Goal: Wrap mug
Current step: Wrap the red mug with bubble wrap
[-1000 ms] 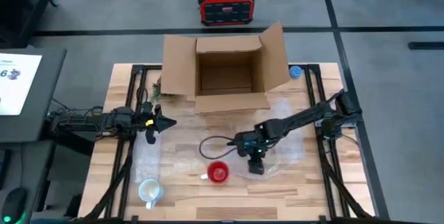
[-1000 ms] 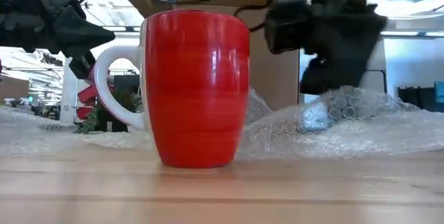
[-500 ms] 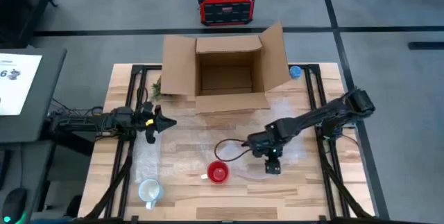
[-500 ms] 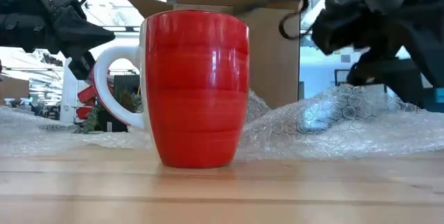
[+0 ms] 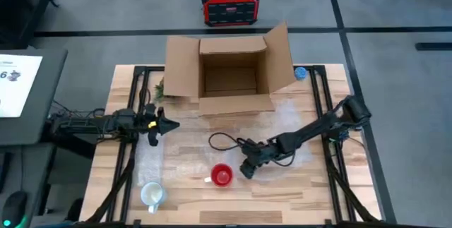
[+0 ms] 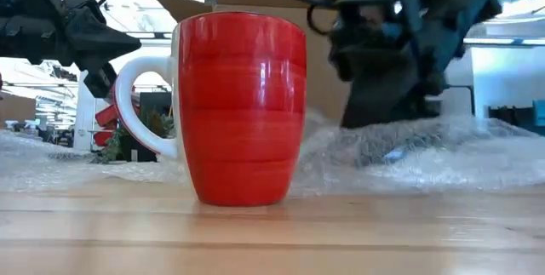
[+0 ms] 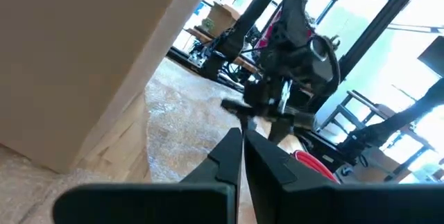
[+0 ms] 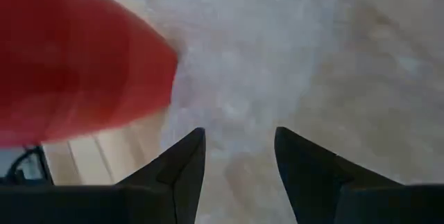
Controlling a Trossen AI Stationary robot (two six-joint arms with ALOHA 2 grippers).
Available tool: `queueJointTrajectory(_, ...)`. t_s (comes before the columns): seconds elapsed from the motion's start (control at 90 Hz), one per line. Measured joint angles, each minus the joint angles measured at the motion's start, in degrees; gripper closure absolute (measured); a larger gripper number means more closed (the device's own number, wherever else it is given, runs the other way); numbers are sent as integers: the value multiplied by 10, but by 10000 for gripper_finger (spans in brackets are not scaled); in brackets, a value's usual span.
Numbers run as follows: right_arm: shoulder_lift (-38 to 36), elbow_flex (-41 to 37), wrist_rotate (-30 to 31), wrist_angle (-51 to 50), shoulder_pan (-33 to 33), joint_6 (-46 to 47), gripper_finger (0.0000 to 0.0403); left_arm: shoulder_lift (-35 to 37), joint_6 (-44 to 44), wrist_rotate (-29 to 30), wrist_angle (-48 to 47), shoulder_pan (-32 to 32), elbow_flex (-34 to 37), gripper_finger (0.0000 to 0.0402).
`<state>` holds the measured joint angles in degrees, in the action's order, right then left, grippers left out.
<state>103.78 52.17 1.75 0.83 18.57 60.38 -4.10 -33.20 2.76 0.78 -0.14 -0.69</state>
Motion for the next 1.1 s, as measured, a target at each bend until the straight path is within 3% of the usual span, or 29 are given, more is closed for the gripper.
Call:
queueJointTrajectory(0.1,13,3,-4,9,2,11,281,0,-99,0,0,0,0,402)
queueJointTrajectory(0.189,9,4,-6,5,12,8,339,0,-221,0,0,0,0,402)
queueJointTrajectory(0.289,-11,4,-10,-18,27,8,391,0,-280,0,0,0,0,402)
queueJointTrajectory(0.811,-76,22,-18,-219,137,104,403,0,-245,0,0,-1,0,402)
queueJointTrajectory(0.978,-94,20,82,-303,140,170,403,0,-244,0,0,-1,0,402)
queueJointTrajectory(1.1,-85,-27,57,-307,136,233,403,0,-244,-1,-1,-1,0,402)
